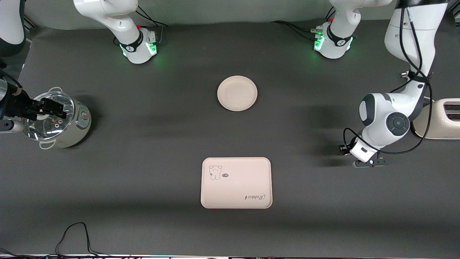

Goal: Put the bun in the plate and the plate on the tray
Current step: 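Close the left gripper on the white bun and lift it, then carry the bun with the left gripper over the white plate and lower it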

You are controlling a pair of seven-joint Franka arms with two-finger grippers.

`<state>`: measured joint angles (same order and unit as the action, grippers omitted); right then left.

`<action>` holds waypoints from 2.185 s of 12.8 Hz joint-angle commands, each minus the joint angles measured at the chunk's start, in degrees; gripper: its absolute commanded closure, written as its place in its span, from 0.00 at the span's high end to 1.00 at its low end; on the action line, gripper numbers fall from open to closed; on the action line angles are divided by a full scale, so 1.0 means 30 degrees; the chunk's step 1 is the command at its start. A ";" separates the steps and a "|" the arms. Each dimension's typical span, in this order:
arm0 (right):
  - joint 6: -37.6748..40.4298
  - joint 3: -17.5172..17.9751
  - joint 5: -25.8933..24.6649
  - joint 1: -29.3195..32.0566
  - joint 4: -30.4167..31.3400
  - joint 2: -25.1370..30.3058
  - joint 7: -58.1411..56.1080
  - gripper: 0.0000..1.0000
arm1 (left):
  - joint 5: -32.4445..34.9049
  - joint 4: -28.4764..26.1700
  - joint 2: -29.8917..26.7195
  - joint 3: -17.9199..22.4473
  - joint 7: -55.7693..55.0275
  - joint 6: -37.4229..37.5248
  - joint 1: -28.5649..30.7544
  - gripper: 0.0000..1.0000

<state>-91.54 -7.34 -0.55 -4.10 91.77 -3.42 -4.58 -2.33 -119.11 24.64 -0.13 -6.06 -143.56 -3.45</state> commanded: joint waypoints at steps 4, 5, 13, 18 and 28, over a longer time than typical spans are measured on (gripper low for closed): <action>0.0073 -0.0103 -0.0053 -0.0127 0.0141 0.0172 0.0210 1.00 | -0.0161 -0.0228 -0.4750 -0.4806 -0.6195 0.4931 -0.0198 0.36; 0.0073 -0.0103 -0.0053 -0.0127 0.0141 0.0172 0.0210 1.00 | -0.0161 -0.0170 -0.5191 -0.6154 -0.7807 0.5050 -0.0314 0.36; 0.0073 -0.0103 -0.0053 -0.0127 0.0142 0.0172 0.0210 1.00 | 0.2703 0.0241 -0.3268 -0.8717 -1.9556 0.3122 -0.6078 0.39; 0.0073 -0.0103 -0.0053 -0.0127 0.0171 0.0172 0.0210 1.00 | 0.5169 0.0299 -0.0130 -0.8688 -2.4779 0.0366 -0.8425 0.44; 0.0073 -0.0103 -0.0053 -0.0127 0.0259 0.0172 0.0210 1.00 | 0.6167 0.0299 0.0343 -0.8570 -2.6281 0.0684 -0.9017 1.00</action>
<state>-91.54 -7.34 -0.54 -4.10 92.19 -3.42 -4.58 14.77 -118.74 25.87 -26.61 -83.18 -142.48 -29.66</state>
